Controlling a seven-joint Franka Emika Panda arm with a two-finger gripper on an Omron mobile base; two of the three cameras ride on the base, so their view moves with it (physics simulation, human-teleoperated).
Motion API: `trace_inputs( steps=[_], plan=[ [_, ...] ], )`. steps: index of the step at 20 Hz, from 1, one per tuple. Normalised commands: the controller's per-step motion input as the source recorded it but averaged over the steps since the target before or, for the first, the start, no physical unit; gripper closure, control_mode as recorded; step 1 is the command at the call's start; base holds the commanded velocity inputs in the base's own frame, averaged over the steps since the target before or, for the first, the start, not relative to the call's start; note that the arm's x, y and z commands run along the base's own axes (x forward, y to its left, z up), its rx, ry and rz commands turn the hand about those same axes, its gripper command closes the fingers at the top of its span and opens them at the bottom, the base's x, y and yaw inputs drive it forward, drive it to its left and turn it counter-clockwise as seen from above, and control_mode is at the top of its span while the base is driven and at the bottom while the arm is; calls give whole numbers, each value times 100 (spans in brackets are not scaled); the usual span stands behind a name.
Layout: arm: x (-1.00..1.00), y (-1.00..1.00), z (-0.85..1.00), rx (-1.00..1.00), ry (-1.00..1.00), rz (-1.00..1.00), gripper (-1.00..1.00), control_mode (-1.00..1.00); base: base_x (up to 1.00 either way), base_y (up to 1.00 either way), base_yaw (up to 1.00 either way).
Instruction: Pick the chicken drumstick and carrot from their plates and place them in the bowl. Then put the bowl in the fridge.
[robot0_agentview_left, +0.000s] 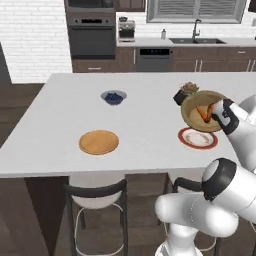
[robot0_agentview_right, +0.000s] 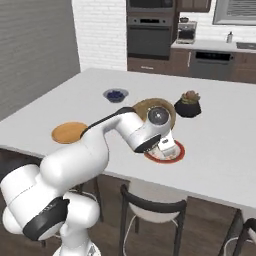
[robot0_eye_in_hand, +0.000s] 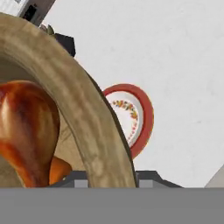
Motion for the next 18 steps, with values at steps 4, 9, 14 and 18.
trace_inputs(
  steps=[4, 9, 14, 18],
  plan=[
    [0, 0, 0, 0, 0, 0, 100, 100, -24, 83, 76],
    [0, 0, 0, 0, 0, 0, 100, 100, -4, 45, 90],
    [0, 0, 0, 0, 0, 0, 100, 100, 0, 32, 94],
    [0, 0, 0, 0, 0, 0, 100, 100, -1, 33, 93]
  ],
)
